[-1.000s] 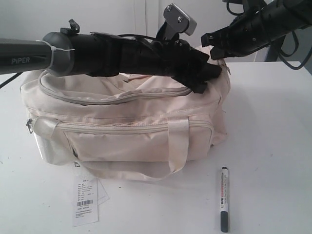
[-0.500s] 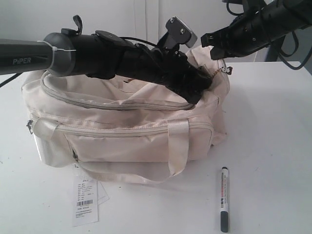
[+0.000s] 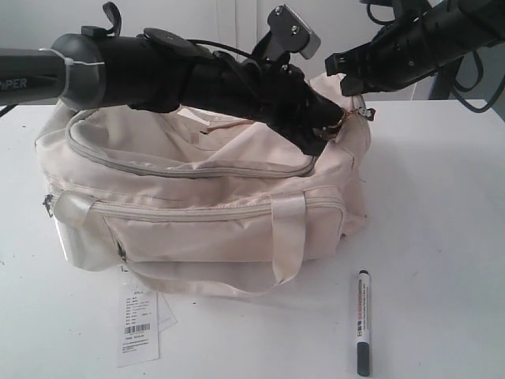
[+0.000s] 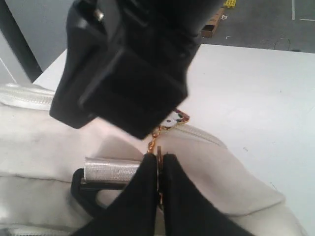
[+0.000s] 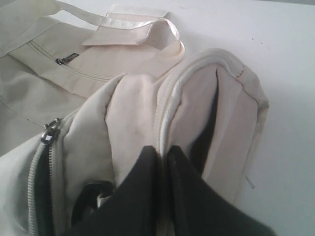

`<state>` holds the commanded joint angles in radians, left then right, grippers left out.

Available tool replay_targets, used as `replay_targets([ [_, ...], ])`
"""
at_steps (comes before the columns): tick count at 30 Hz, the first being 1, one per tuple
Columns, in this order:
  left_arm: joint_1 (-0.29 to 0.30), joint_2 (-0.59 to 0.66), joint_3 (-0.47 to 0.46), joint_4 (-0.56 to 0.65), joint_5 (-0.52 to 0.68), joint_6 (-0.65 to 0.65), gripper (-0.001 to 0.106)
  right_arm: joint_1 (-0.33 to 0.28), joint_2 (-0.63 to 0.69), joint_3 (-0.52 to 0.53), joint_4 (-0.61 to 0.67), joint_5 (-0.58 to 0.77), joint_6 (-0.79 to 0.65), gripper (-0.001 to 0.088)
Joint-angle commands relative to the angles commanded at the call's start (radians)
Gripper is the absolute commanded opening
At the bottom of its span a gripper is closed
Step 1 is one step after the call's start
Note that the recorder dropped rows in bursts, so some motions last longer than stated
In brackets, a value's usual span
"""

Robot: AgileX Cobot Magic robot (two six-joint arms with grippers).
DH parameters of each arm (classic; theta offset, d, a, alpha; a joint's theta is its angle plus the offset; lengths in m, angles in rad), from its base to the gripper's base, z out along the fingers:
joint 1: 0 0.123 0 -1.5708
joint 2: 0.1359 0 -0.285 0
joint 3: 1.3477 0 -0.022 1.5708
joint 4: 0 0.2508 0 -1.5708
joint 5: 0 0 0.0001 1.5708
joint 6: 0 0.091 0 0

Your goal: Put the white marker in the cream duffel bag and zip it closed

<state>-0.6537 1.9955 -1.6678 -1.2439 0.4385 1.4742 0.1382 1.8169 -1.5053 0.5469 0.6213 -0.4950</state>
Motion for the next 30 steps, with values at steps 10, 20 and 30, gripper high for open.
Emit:
replay_targets([
  [10,0.0,-0.047,0.0,0.132,0.065,-0.179,0.0,0.0,0.0,0.0,0.0,0.0,0.0,0.0],
  [20,-0.02,-0.112,0.0,0.283,0.159,-0.333,0.0,0.0,0.0,0.0,0.0,-0.002,0.021,0.0],
  [30,-0.039,-0.14,0.004,0.327,0.194,-0.384,0.0,0.0,0.003,0.0,0.0,-0.006,0.021,0.0],
])
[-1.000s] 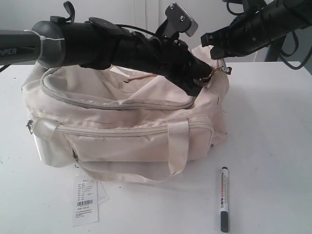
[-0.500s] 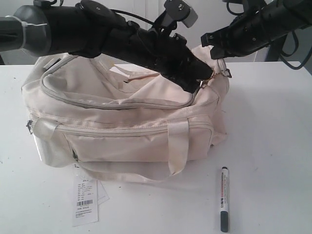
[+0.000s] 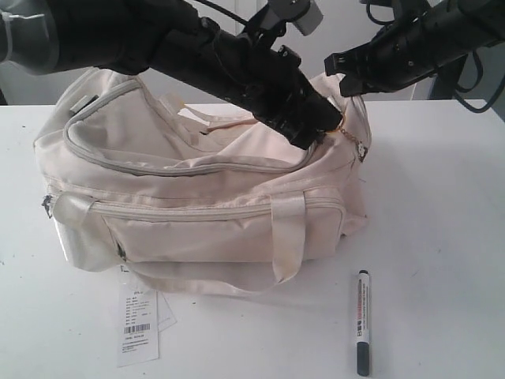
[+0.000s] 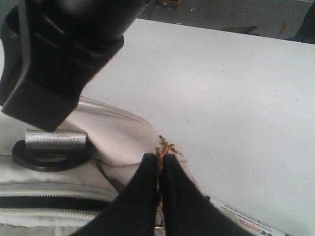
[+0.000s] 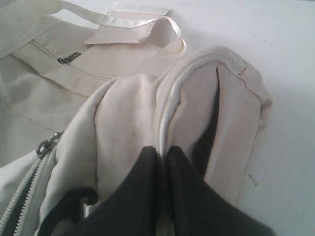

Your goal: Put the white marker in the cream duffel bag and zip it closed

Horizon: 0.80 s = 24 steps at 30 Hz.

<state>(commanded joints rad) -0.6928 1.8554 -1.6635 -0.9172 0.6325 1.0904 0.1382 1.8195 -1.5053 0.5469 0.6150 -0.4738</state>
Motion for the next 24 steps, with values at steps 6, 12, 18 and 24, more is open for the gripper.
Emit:
replay_targets([
  [6,-0.007,-0.006,0.0,0.024,0.036,-0.031,0.0,0.0,0.0,0.0,0.0,0.012,0.004,0.0],
  [12,-0.007,-0.025,0.0,0.075,0.065,-0.075,0.0,0.0,0.0,0.0,0.0,0.012,0.004,0.0],
  [18,-0.007,-0.06,0.0,0.09,0.084,-0.108,0.0,0.0,0.0,0.0,0.0,0.013,0.004,0.0],
  [24,-0.007,-0.091,0.043,0.119,0.087,-0.128,0.0,0.0,0.0,0.0,0.0,0.013,0.004,0.0],
])
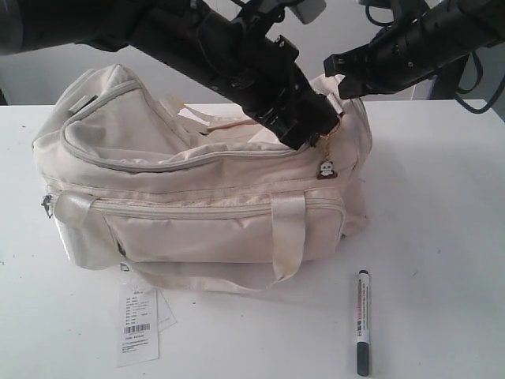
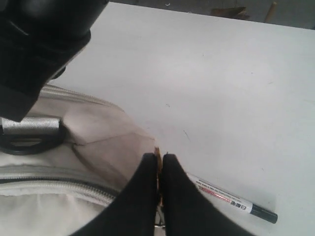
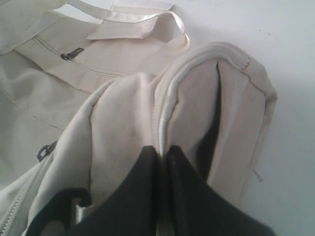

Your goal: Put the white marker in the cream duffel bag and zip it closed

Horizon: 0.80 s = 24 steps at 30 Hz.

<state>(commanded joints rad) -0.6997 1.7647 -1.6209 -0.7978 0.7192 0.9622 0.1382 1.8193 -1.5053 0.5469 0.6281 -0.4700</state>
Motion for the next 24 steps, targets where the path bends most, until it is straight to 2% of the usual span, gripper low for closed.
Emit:
replay_targets([
  [13,0.0,-0.082,0.121,0.049,-0.052,-0.002,0.0,0.0,0.0,0.0,0.0,0.025,0.0,0.0],
  [19,0.0,-0.103,0.131,0.054,-0.044,-0.009,0.0,0.0,0.0,0.0,0.0,0.035,0.0,0.0],
  [24,0.0,-0.113,0.135,0.111,-0.035,-0.053,0.0,0.0,0.0,0.0,-0.005,0.036,0.0,0.0],
])
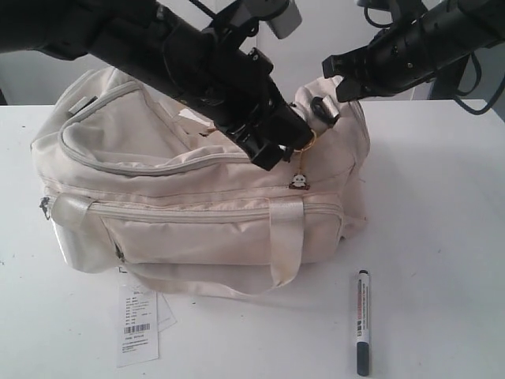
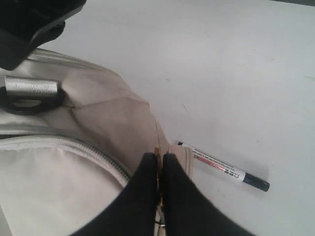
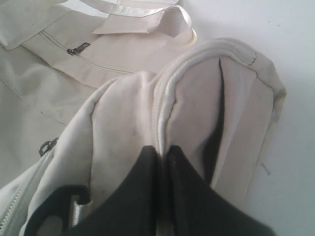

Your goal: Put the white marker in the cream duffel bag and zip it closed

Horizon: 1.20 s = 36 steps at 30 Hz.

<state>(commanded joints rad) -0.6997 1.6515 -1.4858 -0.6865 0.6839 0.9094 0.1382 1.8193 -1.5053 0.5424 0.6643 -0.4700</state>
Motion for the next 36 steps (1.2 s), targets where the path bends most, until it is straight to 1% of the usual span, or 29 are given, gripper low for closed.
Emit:
replay_targets([
  [15,0.0,-0.068,0.079,0.083,-0.025,-0.042,0.0,0.0,0.0,0.0,-0.004,0.001,0.0,0.0],
  [20,0.002,-0.079,0.079,0.102,-0.025,-0.051,0.0,0.0,0.0,0.0,-0.03,0.001,0.003,0.0],
  [24,0.002,-0.089,0.079,0.167,-0.018,-0.1,0.0,0.0,0.0,0.0,-0.074,0.003,0.035,0.0],
  [32,0.002,-0.116,0.079,0.201,0.001,-0.112,0.0,0.0,0.0,0.0,-0.074,0.005,0.039,0.0],
  [36,0.002,-0.126,0.079,0.251,0.021,-0.141,0.0,0.0,0.0,0.0,-0.074,0.009,0.039,0.0],
])
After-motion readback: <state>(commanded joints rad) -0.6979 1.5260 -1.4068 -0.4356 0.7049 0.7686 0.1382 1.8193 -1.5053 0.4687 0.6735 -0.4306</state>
